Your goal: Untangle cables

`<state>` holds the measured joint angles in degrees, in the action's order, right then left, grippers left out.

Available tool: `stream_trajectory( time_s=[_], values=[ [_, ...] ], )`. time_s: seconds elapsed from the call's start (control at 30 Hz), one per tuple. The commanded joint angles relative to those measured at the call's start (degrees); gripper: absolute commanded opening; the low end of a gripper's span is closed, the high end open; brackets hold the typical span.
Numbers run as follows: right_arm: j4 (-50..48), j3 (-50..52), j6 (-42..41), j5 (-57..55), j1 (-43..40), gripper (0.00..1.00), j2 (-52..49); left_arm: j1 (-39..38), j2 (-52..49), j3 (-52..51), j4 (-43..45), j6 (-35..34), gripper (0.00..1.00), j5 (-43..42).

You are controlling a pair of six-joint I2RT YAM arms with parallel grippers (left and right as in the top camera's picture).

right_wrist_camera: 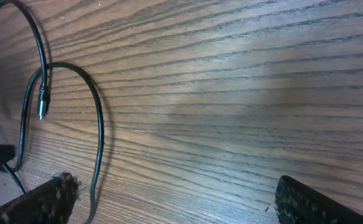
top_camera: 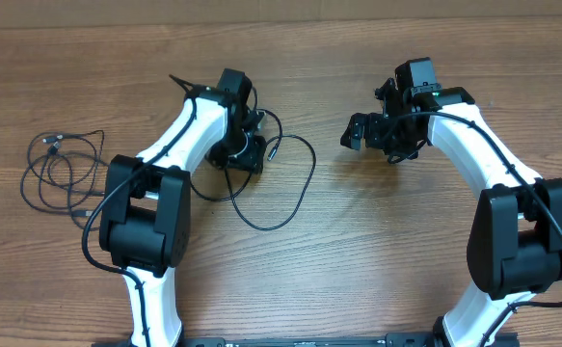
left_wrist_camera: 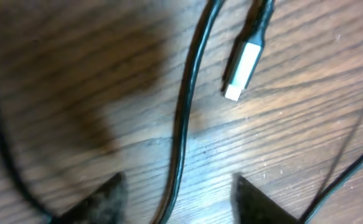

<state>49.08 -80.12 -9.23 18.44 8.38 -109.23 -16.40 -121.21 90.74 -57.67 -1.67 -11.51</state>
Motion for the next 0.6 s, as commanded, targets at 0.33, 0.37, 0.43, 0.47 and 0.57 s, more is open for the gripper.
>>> stream_trajectory(
  time_s=[0.33, 0.37, 0.43, 0.47, 0.57],
  values=[
    [-0.2, 0.2, -0.1, -0.4, 0.2, 1.00, 1.4, -0.5, -0.6, 0.5, -4.3, -4.6, 0.92, 8.5],
    [-0.2, 0.2, -0.1, -0.4, 0.2, 1.00, 1.4, -0.7, -0.6, -1.6, -2.7, -4.8, 0.89, 8.0],
    [-0.2, 0.2, -0.1, -0.4, 0.2, 1.00, 1.4, -1.2, -0.6, -4.7, -0.2, -4.7, 0.81, 5.5],
    [-0.2, 0.2, -0.1, -0.4, 0.2, 1.00, 1.4, -1.4, -0.6, -5.7, 0.6, -4.8, 0.72, 4.8],
    [-0.2, 0.2, -0.1, -0.4, 0.2, 1.00, 1.4, -2.1, -0.6, -8.0, 2.4, -4.8, 0.59, 4.1]
  ],
)
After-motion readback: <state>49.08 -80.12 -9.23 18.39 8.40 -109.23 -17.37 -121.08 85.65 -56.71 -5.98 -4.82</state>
